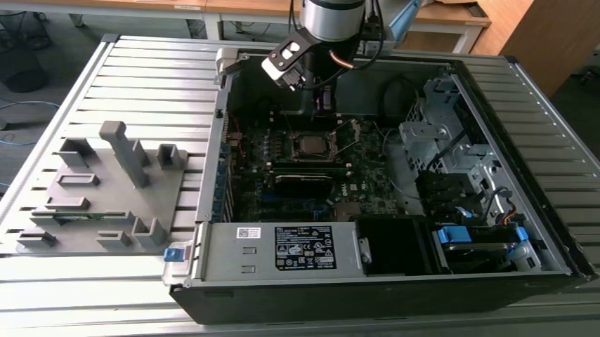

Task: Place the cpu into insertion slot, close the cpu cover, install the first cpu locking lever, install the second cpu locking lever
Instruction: 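Close the cpu cover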

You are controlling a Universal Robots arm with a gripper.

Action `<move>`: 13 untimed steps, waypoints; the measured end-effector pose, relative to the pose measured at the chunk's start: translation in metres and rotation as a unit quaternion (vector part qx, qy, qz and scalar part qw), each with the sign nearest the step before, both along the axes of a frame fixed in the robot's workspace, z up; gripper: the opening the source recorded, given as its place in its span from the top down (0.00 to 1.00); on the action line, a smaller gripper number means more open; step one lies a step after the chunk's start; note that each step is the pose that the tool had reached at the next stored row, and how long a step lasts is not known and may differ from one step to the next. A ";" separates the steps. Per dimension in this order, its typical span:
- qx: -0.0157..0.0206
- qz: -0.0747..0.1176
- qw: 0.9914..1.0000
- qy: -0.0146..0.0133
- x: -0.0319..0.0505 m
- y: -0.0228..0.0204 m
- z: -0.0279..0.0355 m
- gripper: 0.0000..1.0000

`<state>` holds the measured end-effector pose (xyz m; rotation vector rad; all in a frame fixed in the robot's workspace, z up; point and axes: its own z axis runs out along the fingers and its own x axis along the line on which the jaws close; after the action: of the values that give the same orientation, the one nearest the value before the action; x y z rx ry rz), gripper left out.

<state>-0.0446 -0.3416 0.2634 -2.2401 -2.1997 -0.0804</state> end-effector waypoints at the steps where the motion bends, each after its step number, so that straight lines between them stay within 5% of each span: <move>1: 0.000 0.000 1.000 0.000 0.0000 0.0000 0.0002 0.89; 13: 0.000 0.000 1.000 0.000 0.0023 0.0000 0.0004 0.89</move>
<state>-0.0422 -0.3417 0.2639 -2.2402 -2.1997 -0.0803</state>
